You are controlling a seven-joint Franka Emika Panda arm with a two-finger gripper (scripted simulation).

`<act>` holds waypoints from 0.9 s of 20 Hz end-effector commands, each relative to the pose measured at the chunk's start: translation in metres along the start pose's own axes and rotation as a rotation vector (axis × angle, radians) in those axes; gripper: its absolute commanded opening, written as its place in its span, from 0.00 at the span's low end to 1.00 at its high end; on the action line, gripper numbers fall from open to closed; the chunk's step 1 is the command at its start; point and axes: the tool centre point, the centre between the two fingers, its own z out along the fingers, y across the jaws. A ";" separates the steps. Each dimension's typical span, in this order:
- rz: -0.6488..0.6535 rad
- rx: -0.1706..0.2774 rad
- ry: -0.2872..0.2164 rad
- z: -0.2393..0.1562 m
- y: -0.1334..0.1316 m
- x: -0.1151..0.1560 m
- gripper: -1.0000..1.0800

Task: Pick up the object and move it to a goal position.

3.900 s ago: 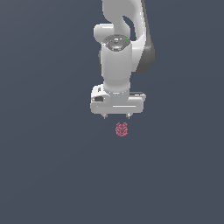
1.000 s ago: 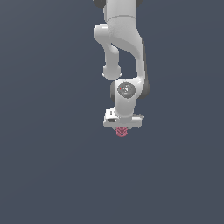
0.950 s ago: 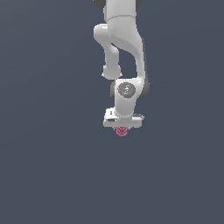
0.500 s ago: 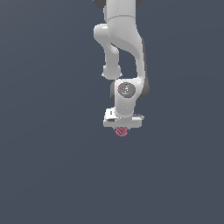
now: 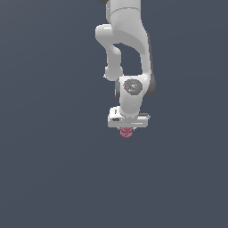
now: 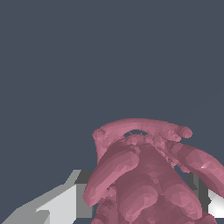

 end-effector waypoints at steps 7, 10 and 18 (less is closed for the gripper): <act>-0.001 0.000 0.001 -0.066 -0.036 0.001 0.00; -0.001 -0.001 0.001 -0.097 -0.053 0.001 0.00; -0.001 -0.001 0.001 -0.184 -0.101 0.004 0.00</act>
